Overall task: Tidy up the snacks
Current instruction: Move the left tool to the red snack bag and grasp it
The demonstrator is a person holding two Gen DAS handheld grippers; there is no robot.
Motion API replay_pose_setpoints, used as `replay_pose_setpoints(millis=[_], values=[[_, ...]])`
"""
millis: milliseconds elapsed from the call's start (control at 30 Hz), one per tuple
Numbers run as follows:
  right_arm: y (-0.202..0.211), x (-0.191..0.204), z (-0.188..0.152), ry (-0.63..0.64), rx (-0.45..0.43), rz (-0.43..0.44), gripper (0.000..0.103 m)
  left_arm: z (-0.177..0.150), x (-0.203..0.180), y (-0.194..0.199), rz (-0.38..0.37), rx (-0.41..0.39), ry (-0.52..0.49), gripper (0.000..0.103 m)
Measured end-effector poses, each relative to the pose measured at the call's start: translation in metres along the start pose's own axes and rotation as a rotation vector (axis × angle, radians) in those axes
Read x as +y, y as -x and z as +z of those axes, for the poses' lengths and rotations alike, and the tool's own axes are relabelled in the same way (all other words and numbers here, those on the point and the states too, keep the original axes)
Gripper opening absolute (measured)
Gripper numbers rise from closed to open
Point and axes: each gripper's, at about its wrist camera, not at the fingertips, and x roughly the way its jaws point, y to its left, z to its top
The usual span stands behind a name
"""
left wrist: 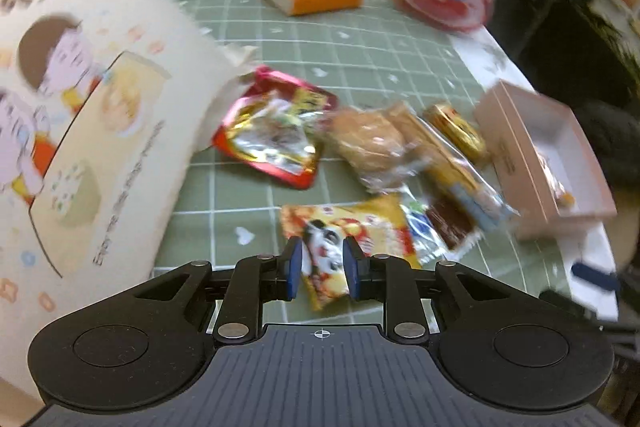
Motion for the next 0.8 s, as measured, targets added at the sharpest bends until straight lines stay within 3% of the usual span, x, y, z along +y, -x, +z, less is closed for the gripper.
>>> replay_pose_setpoints(millis=[100,267,333,500,600,800], values=[[-0.009,0.01,0.004,0.012,0.018,0.007,0.069,0.011,0.011,-0.006,-0.042,-0.033,0.029,0.026],[-0.01,0.034,0.02,-0.023,0.039,0.012,0.069,0.058,0.013,-0.032,-0.087,-0.102,0.021,0.026],[-0.009,0.047,0.024,-0.009,0.057,0.02,0.069,0.079,0.017,-0.049,-0.078,-0.126,-0.008,0.026],[0.005,0.07,0.019,0.042,0.067,-0.099,0.069,0.119,0.039,-0.1,0.004,-0.16,-0.03,0.026],[0.015,0.066,0.007,0.017,0.098,-0.145,0.069,0.126,0.049,-0.128,0.069,-0.11,-0.028,0.026],[0.016,0.039,-0.011,-0.127,0.153,-0.196,0.069,0.103,0.043,-0.122,-0.038,-0.099,-0.029,0.026]])
